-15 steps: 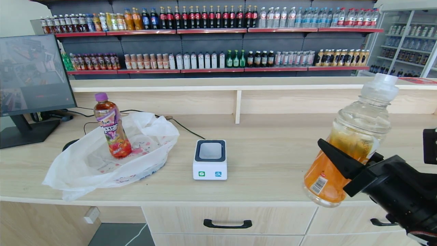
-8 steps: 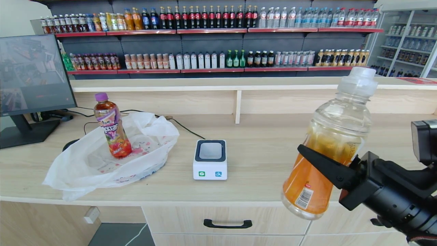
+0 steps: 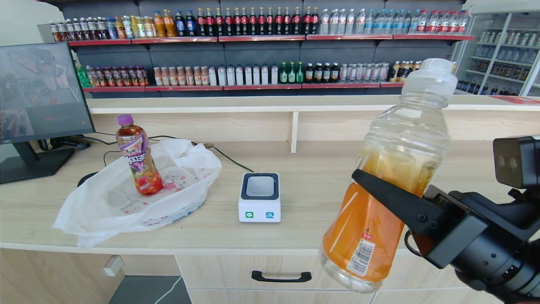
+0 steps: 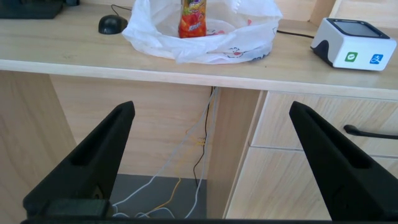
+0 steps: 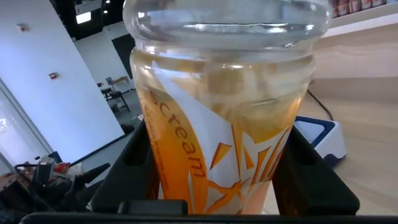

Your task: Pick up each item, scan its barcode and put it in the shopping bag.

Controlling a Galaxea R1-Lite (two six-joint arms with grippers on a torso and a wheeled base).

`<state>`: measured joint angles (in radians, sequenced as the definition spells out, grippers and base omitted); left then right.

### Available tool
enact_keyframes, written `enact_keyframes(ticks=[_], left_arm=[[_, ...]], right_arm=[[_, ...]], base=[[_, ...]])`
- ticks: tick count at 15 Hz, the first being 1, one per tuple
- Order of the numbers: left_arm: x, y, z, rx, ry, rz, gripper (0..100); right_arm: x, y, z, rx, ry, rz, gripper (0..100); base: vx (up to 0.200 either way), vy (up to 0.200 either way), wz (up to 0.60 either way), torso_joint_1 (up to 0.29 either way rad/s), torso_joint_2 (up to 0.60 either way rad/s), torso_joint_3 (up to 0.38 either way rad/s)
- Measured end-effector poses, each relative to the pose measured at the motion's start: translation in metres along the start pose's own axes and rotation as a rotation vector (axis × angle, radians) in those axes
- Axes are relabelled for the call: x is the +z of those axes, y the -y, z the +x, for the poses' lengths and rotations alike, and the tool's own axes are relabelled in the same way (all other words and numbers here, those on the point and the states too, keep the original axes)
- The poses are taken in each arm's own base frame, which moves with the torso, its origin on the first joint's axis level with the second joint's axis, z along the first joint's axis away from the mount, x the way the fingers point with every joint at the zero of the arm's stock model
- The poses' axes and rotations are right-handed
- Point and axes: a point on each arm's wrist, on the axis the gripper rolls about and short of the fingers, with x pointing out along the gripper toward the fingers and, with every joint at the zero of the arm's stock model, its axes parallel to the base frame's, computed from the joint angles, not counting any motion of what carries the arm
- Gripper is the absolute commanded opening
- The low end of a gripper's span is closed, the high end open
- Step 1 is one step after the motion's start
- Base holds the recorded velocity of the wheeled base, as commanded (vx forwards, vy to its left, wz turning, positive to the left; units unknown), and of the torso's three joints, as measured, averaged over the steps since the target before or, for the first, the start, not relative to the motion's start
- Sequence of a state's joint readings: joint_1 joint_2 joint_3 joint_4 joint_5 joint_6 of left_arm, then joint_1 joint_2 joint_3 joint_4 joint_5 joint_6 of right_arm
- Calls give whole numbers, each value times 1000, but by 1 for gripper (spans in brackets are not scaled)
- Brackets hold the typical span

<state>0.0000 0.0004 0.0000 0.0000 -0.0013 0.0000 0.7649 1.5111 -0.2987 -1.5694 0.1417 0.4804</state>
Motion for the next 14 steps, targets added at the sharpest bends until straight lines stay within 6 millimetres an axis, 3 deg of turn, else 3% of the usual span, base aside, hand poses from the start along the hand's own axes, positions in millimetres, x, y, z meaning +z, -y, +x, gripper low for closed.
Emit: enact_keyframes(ticks=[8,14], left_arm=[[0,0,0,0,0,0,100],[0,0,0,0,0,0,100]], right_arm=[[9,-14,28,94,57,163,0],[16,-19,42,132,98,189,0]], base=[[0,0,0,0,0,0],[0,0,0,0,0,0]])
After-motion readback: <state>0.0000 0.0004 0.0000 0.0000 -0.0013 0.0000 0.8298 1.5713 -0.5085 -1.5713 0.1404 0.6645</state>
